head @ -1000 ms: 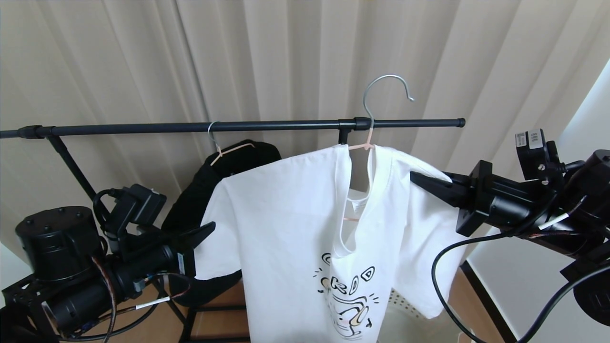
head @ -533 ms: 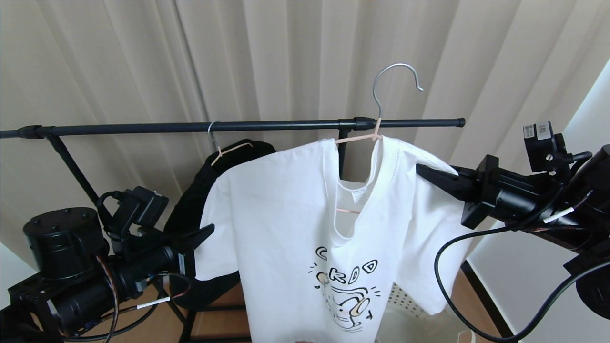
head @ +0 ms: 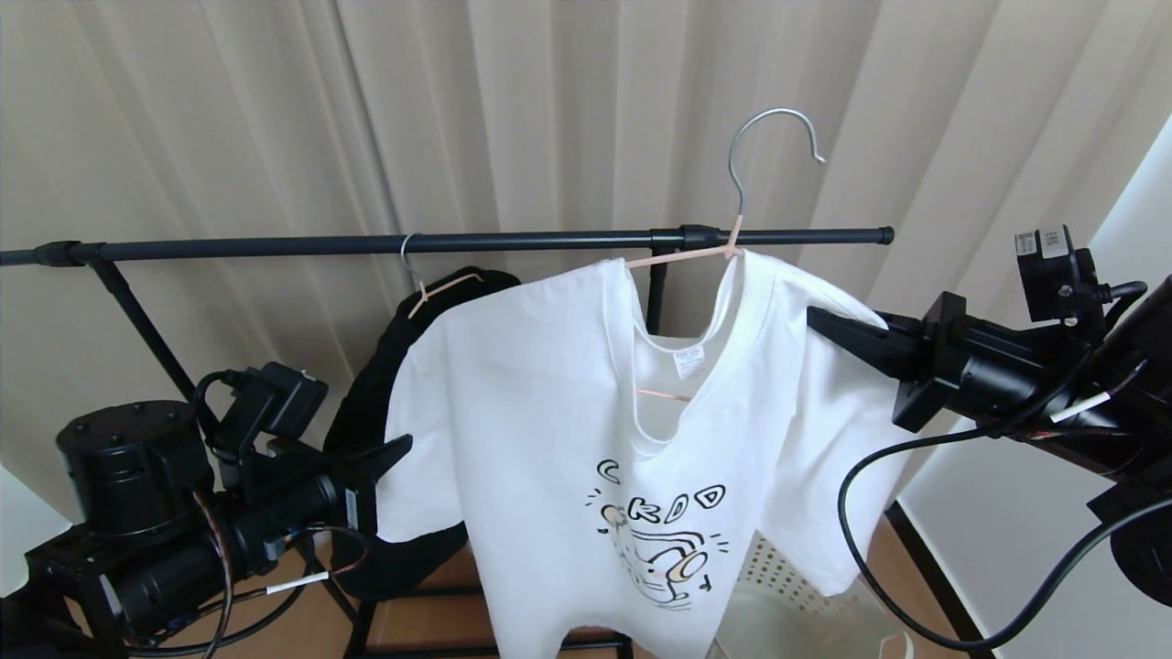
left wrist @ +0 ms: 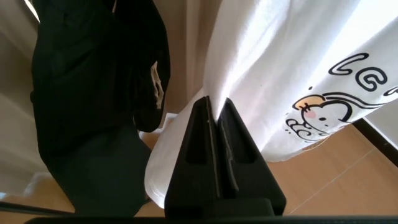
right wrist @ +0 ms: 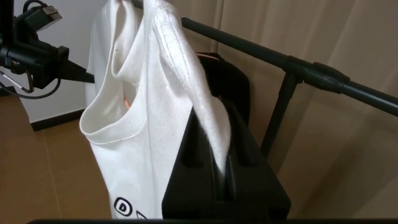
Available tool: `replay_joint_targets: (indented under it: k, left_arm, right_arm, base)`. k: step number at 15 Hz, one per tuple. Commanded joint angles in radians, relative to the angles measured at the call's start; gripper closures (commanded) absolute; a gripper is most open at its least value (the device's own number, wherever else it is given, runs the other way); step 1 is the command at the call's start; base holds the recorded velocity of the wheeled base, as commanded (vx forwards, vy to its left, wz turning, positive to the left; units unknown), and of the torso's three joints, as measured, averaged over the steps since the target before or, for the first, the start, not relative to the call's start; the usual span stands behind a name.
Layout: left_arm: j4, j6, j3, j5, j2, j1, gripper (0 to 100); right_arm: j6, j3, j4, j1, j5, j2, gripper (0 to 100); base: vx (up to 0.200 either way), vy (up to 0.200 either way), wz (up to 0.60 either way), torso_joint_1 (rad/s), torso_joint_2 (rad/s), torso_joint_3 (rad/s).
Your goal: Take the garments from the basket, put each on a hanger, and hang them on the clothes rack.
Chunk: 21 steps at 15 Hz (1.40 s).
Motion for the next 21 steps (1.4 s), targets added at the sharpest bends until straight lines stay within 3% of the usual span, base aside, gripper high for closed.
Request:
replay_joint_targets:
  k: [1,17,18,21]
  left_arm:
    - [0.0,0.0,0.001,0.0,0.008,0.0,100]
    - [-0.005,0.002,0.003,0.003,0.02,-0.002,100]
    - [-0.025,-0.002,0.006,0.0,0.02,-0.003,0]
    - [-0.079,-0.005,0.021,-0.003,0.02,-0.003,0]
  right_arm:
    - [0.001,-0.004,0.0,-0.005,0.001,-0.004,100]
    - [0.034,-0.007,0.0,-0.023,0.001,-0.014,100]
    - [0.033,-0.007,0.0,-0.023,0.001,-0.014,100]
    - [0.033,-0.006,-0.001,-0.023,0.001,-0.012,100]
  base:
    - [0.0,0.0,0.0,0.0,0.0,0.0]
    - [0.0,0.0,0.0,0.0,0.0,0.0]
    - [0.0,0.0,0.0,0.0,0.0,0.0]
    - [0.0,0.0,0.0,0.0,0.0,0.0]
